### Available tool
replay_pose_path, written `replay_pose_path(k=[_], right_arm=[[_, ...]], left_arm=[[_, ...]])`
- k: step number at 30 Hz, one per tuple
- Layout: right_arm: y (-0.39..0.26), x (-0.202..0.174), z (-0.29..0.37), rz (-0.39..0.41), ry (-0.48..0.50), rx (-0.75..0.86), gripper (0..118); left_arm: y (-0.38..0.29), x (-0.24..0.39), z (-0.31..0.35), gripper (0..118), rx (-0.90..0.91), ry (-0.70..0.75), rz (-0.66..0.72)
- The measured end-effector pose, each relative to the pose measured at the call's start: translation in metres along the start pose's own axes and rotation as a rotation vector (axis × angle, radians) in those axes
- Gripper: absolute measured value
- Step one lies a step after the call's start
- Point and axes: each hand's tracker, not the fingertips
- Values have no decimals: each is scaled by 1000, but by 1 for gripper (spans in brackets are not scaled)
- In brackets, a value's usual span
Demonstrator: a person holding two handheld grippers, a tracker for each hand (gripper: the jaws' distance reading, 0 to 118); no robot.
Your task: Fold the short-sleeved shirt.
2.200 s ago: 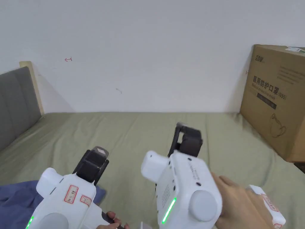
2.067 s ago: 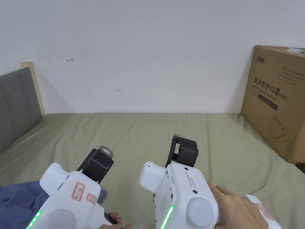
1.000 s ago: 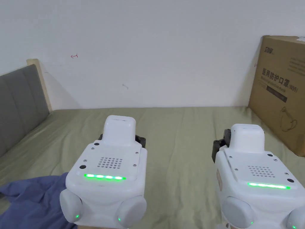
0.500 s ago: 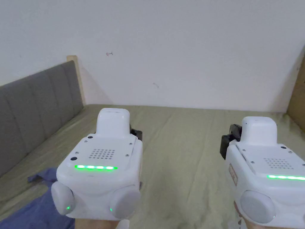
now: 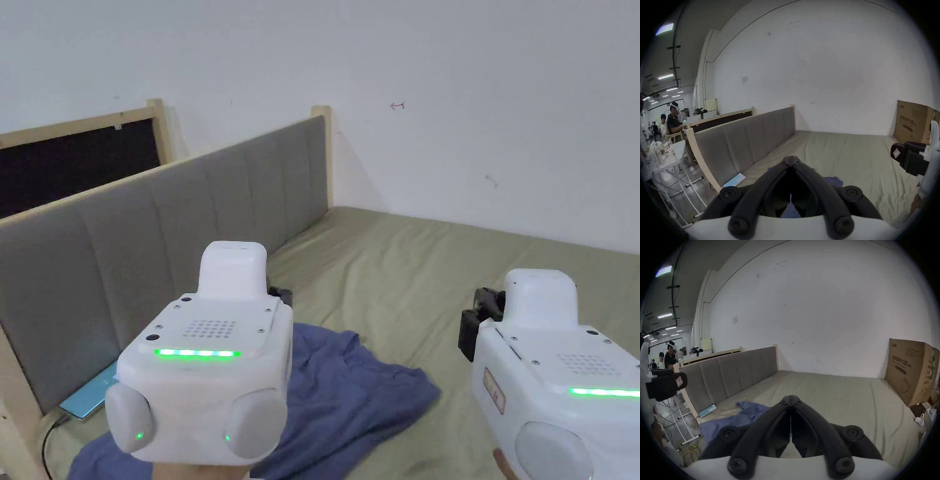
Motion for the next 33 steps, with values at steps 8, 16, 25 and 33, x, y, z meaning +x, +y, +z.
replay_pose_path(k=[8,16,25,33], right_arm=[[-15,5,-14,13,-12,-63,0],[-53,26,-50,23,-45,-212,0],[-84,49,-84,-29,-79,-344,0],[-100,59,-82,-81,-83,-407,0]], left_arm=[[-64,-11,-121,0,-452,-45,33],[-184,0,-223,115,-873,-167,198],[-221,41,-280,106,-1007,-103,22],[-185,9,-272,4,-983,-7,224]])
